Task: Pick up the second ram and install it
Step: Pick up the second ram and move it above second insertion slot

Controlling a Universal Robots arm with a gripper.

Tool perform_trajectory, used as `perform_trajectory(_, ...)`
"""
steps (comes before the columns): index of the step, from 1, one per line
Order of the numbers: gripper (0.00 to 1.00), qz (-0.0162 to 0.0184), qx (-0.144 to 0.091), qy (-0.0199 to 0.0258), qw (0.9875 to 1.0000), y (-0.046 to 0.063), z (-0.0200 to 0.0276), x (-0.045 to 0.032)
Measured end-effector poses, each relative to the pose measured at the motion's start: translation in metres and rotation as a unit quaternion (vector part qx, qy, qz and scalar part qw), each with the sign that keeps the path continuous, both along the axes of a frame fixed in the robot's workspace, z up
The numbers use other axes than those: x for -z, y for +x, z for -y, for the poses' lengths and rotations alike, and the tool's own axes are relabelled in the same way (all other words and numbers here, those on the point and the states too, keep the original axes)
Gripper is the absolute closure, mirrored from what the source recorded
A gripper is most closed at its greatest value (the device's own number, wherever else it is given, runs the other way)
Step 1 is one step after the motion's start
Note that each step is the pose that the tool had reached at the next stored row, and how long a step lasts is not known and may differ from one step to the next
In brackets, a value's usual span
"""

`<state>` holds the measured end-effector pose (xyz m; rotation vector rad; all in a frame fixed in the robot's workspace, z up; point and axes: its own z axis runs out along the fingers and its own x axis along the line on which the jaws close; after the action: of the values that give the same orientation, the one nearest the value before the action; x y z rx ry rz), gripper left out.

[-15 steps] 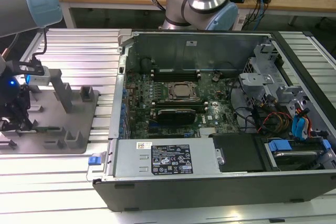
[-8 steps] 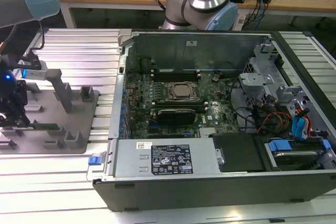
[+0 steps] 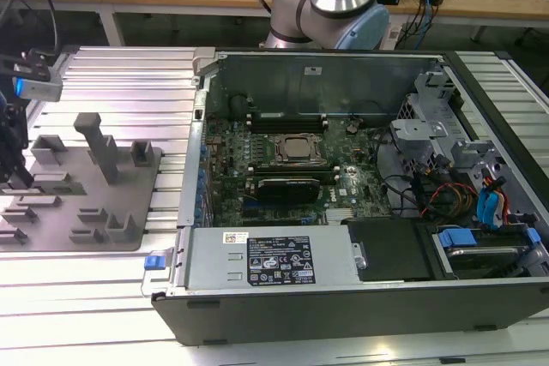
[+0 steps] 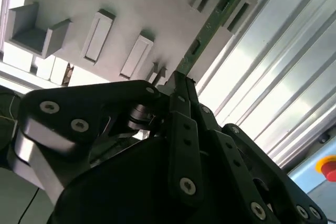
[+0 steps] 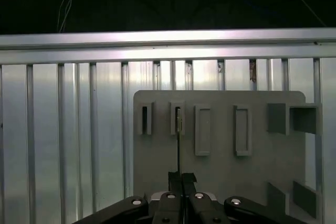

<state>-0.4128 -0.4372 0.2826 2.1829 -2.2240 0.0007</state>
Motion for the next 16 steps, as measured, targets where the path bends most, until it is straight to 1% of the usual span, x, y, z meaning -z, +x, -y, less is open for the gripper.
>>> perform_trajectory(2, 0.91, 0.0000, 0.000, 0.0000, 1.0000, 0.000, 0.0000, -0.0108)
perform_trajectory(3, 0.91, 0.0000, 0.000, 0.0000, 1.0000, 0.000, 0.0000, -0.0139)
perform_trajectory(5, 0.91, 0.0000, 0.000, 0.0000, 1.0000, 0.000, 0.0000, -0.0289)
perform_trajectory(6, 0.91, 0.0000, 0.000, 0.0000, 1.0000, 0.000, 0.0000, -0.0427)
perform_trajectory(7, 0.91, 0.0000, 0.000, 0.0000, 1.0000, 0.001, 0.0000, -0.0524)
perform_trajectory(8, 0.91, 0.0000, 0.000, 0.0000, 1.0000, 0.001, 0.0000, -0.0595)
perform_trajectory(11, 0.91, 0.0000, 0.000, 0.0000, 1.0000, 0.001, 0.0000, -0.0711)
perform_trajectory(14, 0.91, 0.0000, 0.000, 0.0000, 1.0000, 0.002, 0.0000, -0.0889)
perform_trajectory(16, 0.91, 0.0001, 0.000, 0.0000, 1.0000, 0.002, 0.0000, -0.0951)
